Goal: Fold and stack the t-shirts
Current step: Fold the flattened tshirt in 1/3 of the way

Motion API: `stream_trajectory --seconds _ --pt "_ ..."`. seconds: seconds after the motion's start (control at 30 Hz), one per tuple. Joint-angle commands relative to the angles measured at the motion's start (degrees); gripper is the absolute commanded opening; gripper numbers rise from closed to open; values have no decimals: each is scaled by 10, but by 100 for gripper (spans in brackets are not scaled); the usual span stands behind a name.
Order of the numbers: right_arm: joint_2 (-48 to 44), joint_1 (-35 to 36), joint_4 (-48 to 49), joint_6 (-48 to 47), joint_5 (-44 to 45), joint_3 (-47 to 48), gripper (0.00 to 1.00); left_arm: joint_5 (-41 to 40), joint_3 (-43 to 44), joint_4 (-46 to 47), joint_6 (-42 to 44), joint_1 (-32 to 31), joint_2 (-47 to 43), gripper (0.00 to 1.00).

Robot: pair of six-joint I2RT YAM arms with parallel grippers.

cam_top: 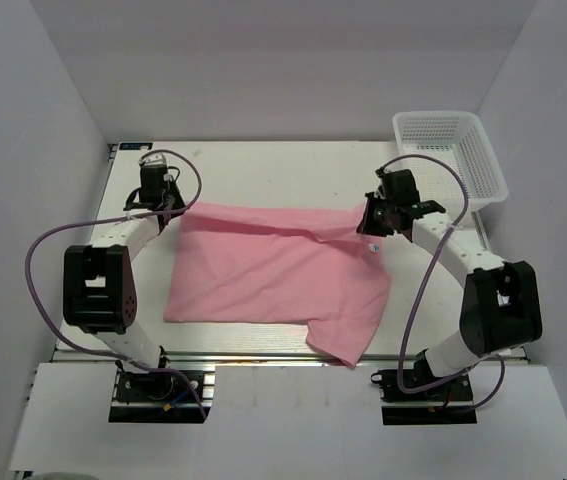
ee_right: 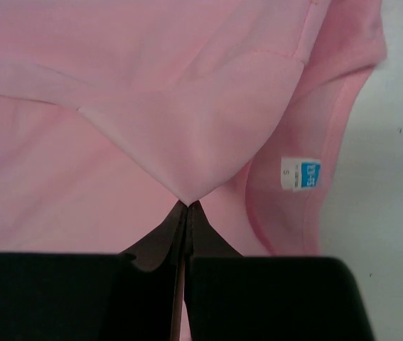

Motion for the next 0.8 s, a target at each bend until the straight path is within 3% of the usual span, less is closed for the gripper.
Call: stream_trajectory --seconds 0.0,0.47,0.57,0.6,0.67,0.77 --pt "-50 -4 -43 22 -19 -18 0 -9 -24 -15 4 2 -45 0" --pt "-75 -11 -58 58 -44 -96 0 -26 -58 -68 -13 -3 -58 0" --pt "-66 -13 -57 61 -39 -136 7 -26 -58 -104 -29 4 -51 3" --pt "-66 -11 -56 61 -34 -141 11 -32 -58 -113 -29 4 -46 17" --pt "-64 -11 -56 54 -14 -145 27 -48 -46 -143 -36 4 -46 59" --pt "-59 -9 -78 30 -2 -112 50 -54 -29 -163 -41 4 -46 80"
